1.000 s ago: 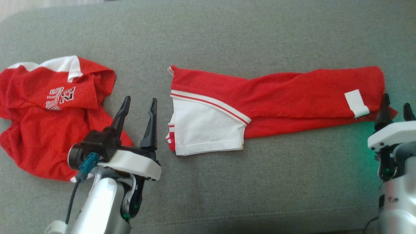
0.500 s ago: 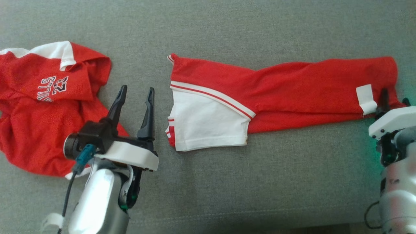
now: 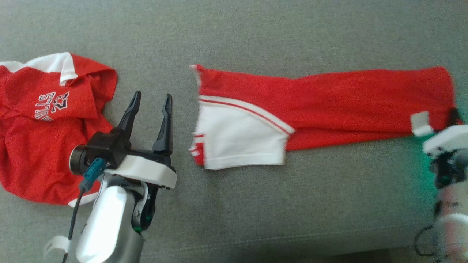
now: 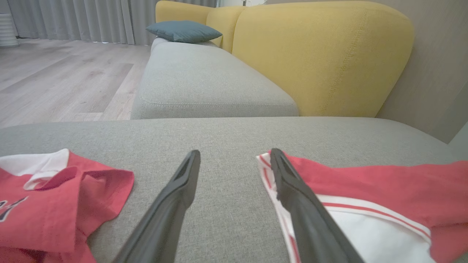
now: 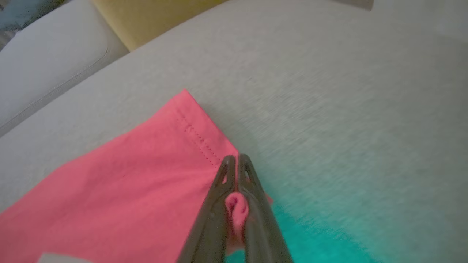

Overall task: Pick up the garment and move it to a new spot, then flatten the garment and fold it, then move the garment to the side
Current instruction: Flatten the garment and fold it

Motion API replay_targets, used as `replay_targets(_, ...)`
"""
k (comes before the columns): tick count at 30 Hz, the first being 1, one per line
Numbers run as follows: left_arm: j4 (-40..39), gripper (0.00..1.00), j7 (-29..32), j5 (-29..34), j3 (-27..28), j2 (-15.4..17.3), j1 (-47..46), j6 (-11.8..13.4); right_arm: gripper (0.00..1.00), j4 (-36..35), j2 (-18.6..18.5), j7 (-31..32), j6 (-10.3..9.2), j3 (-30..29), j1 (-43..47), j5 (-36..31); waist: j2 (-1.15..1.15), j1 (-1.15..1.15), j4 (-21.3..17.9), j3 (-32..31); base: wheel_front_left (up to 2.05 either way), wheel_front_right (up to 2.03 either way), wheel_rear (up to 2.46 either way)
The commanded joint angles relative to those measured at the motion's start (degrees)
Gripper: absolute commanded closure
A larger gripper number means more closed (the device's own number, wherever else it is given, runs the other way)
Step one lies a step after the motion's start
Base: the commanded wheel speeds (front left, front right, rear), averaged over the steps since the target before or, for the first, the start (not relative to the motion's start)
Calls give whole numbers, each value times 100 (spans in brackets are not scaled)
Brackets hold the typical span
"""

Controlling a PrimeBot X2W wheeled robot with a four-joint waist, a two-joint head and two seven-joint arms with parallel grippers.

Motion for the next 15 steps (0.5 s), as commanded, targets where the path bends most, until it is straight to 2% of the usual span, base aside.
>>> replay_targets(1, -161, 0, -34, 48, 245, 20, -157, -3, 100, -168, -230, -110, 37, -42, -76, -78, 0, 0, -5, -41, 0, 0, 0)
replay_targets(4, -148, 0, -34, 47, 255, 15, -130, -15, 100, -198, -365, -406, 37, -832, -97, -553, 0, 0, 2, -125, 0, 0, 0)
replay_targets(7, -131, 0, -34, 32, 256, 10, -96, -19, 100, -259, -200, -556, 37, -1379, -231, -1065, 0, 0, 15, -216, 0, 0, 0)
replay_targets(11, -111, 0, -34, -11, 247, 4, -31, -10, 100, -271, 37, -642, 37, -1516, -427, -1406, 0, 0, 32, -359, 0, 0, 0)
replay_targets(15, -95, 0, -34, -68, 227, 0, 62, 12, 100, -263, 204, -715, 37, -1259, -575, -1389, 0, 0, 43, -562, 0, 0, 0)
